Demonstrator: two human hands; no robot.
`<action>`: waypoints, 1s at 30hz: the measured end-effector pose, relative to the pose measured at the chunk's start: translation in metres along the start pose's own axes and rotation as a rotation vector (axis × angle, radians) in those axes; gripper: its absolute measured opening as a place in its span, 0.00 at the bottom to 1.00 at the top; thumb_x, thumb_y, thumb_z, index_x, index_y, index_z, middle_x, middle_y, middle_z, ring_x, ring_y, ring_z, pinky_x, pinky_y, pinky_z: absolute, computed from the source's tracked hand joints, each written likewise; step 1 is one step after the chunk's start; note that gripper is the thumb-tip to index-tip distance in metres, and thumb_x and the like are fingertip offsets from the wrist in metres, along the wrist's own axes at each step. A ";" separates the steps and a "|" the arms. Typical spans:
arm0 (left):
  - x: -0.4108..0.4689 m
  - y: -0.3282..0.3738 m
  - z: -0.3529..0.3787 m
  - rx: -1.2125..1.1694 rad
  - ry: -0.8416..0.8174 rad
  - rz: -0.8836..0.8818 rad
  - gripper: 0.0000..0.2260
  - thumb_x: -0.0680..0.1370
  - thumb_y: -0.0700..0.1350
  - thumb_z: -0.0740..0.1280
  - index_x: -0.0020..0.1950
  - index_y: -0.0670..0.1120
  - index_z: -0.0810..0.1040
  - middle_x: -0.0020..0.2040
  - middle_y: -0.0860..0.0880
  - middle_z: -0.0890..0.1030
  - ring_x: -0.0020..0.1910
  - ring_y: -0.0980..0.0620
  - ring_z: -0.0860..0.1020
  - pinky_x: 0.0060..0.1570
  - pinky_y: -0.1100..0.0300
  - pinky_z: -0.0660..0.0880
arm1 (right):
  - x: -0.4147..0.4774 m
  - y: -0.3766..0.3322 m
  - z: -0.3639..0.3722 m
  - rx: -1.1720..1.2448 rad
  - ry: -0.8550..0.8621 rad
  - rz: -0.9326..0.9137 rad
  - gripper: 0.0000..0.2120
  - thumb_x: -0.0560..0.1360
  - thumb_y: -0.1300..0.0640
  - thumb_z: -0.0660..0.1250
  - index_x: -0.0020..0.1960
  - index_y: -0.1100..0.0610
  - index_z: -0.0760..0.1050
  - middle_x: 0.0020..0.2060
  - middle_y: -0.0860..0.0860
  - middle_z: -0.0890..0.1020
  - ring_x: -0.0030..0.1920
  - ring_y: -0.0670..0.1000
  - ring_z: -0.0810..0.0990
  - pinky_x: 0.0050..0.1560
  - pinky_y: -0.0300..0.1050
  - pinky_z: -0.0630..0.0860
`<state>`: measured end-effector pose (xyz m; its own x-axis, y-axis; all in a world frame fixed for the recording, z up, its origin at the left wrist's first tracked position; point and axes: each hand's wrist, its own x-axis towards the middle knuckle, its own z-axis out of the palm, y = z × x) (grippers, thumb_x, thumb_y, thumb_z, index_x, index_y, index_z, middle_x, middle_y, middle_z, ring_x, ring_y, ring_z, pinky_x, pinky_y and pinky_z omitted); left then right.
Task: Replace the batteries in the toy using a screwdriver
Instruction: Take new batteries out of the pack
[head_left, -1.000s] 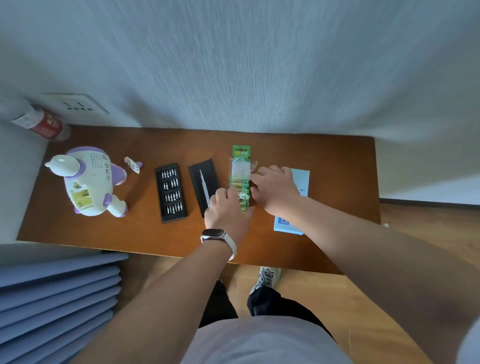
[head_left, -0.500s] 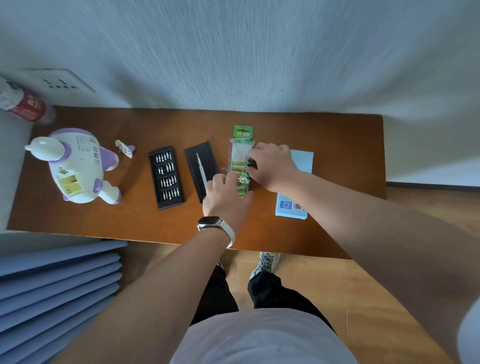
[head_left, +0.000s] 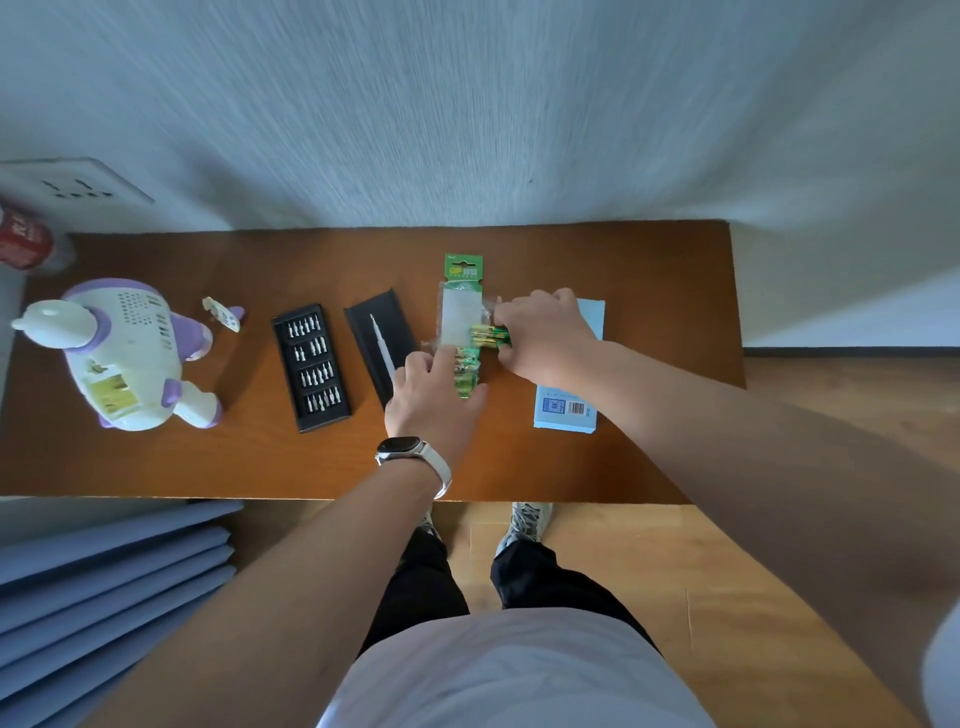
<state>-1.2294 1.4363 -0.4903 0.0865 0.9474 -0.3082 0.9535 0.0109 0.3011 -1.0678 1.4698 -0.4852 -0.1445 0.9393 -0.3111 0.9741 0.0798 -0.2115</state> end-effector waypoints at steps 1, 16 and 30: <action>0.000 0.000 0.000 0.003 0.002 0.002 0.21 0.78 0.58 0.66 0.68 0.52 0.71 0.61 0.48 0.74 0.59 0.48 0.73 0.46 0.54 0.75 | 0.000 0.000 0.000 -0.017 0.001 -0.003 0.14 0.77 0.50 0.63 0.60 0.54 0.74 0.46 0.52 0.78 0.48 0.54 0.73 0.57 0.54 0.66; 0.002 0.001 0.001 0.035 0.023 -0.001 0.22 0.78 0.58 0.67 0.69 0.52 0.70 0.62 0.47 0.74 0.60 0.47 0.73 0.47 0.54 0.76 | -0.002 -0.004 0.004 -0.066 0.005 0.018 0.13 0.81 0.46 0.58 0.45 0.53 0.72 0.40 0.50 0.72 0.47 0.53 0.74 0.58 0.53 0.66; -0.020 0.016 -0.036 -0.493 0.021 0.068 0.18 0.80 0.50 0.67 0.69 0.49 0.74 0.60 0.51 0.76 0.55 0.53 0.76 0.53 0.59 0.76 | -0.061 0.006 -0.033 0.334 0.099 0.111 0.15 0.79 0.48 0.61 0.39 0.56 0.75 0.33 0.49 0.76 0.37 0.51 0.75 0.49 0.50 0.68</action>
<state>-1.2263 1.4291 -0.4471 0.1333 0.9574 -0.2560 0.6954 0.0937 0.7125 -1.0469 1.4238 -0.4366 -0.0073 0.9653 -0.2612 0.8699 -0.1227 -0.4777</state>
